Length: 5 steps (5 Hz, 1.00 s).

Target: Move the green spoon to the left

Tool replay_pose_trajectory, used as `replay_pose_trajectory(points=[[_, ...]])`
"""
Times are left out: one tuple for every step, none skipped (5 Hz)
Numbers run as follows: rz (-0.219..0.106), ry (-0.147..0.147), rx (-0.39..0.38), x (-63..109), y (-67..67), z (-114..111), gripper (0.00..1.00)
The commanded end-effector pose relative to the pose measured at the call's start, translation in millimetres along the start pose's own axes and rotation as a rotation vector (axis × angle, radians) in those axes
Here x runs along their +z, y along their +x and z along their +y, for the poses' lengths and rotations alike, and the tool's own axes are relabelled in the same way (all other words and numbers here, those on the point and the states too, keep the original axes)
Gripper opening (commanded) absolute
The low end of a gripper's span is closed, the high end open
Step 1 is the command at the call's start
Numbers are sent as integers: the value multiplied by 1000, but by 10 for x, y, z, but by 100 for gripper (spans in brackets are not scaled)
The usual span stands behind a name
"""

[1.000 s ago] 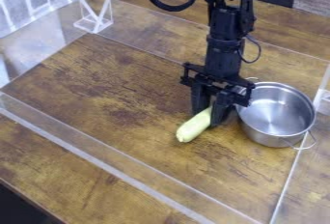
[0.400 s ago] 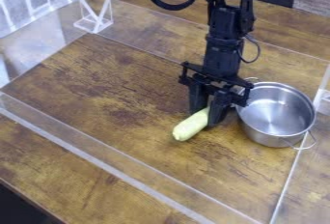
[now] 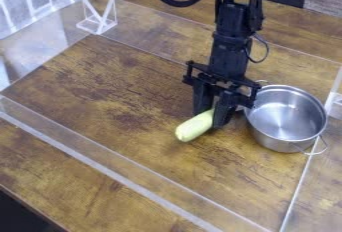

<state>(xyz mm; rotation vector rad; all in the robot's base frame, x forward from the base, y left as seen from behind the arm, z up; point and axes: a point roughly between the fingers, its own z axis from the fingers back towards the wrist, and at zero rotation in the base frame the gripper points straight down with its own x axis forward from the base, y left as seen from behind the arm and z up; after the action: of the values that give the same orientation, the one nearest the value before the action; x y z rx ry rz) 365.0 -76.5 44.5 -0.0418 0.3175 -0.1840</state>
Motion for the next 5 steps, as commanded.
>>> replay_pose_trajectory(points=[[-156,18,-25,631,-90,-78,0],[-172,30,-20,792,-154,-62,0],[-189,41,-13,930,-219,-16,0],[-201,50,-7,1030,-279,32,0],[-216,58,5,1115,-358,120,0]])
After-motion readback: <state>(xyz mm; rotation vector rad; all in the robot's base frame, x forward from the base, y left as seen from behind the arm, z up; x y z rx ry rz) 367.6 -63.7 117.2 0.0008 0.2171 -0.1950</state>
